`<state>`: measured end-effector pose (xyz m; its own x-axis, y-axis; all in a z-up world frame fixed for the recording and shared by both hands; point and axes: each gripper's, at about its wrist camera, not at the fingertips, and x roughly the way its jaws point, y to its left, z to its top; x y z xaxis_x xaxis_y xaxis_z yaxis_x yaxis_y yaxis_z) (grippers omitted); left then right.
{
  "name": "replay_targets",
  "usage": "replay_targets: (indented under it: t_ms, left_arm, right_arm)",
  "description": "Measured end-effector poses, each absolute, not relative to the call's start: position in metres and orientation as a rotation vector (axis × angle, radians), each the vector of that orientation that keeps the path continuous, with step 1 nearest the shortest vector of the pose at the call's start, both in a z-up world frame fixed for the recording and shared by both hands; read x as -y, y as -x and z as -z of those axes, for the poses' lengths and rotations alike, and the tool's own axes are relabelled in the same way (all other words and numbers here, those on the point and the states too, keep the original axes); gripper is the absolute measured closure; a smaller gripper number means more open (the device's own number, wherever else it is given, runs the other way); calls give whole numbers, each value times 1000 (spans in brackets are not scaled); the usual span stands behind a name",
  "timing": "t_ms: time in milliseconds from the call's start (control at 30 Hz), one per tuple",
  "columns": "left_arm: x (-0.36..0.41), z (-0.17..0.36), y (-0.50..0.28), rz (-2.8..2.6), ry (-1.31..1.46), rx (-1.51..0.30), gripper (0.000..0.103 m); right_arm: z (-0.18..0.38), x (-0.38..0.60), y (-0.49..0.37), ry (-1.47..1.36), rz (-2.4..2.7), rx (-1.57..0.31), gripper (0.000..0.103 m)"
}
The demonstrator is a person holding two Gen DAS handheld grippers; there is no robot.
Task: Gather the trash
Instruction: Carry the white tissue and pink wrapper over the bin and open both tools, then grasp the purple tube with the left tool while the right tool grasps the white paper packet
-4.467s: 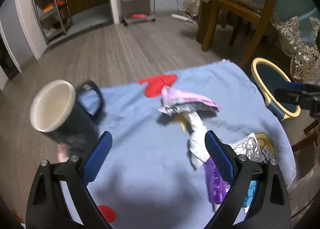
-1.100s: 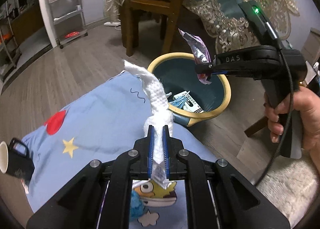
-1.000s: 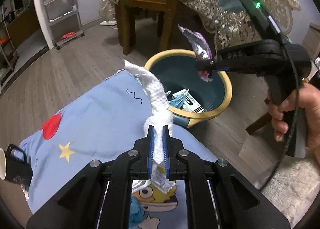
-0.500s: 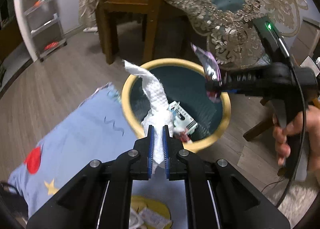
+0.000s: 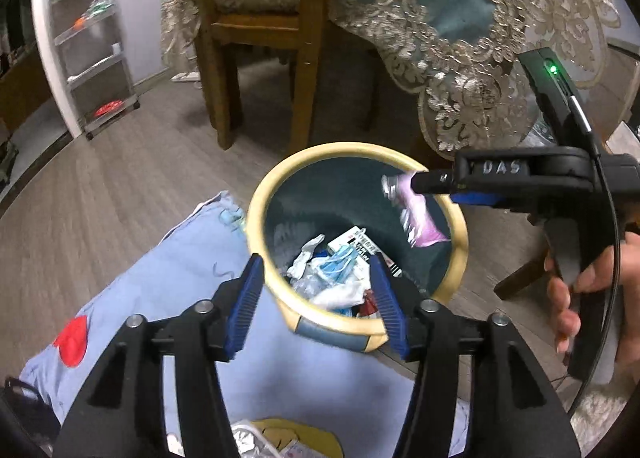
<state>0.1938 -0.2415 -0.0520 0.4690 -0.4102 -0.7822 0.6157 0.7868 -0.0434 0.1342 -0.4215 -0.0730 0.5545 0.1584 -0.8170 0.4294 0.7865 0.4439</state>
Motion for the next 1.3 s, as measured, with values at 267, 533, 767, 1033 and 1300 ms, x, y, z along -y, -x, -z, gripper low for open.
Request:
replay_targets:
  t_ms: [267, 533, 767, 1033, 1300]
  left_arm:
    - [188, 35, -167, 569, -246, -857, 27]
    - [121, 6, -129, 489, -247, -817, 23]
    - [64, -5, -96, 410, -218, -812, 23]
    - [15, 11, -69, 337, -136, -847, 20]
    - [-19, 31, -68, 282, -87, -888, 20]
  right_arm:
    - [50, 397, -140, -583, 118, -959, 11]
    - [13, 350, -127, -463, 36, -893, 7]
    - [-5, 303, -109, -387, -30, -858, 7]
    - [-9, 254, -85, -338, -113, -849, 6]
    - [8, 208, -74, -292, -177, -912, 6]
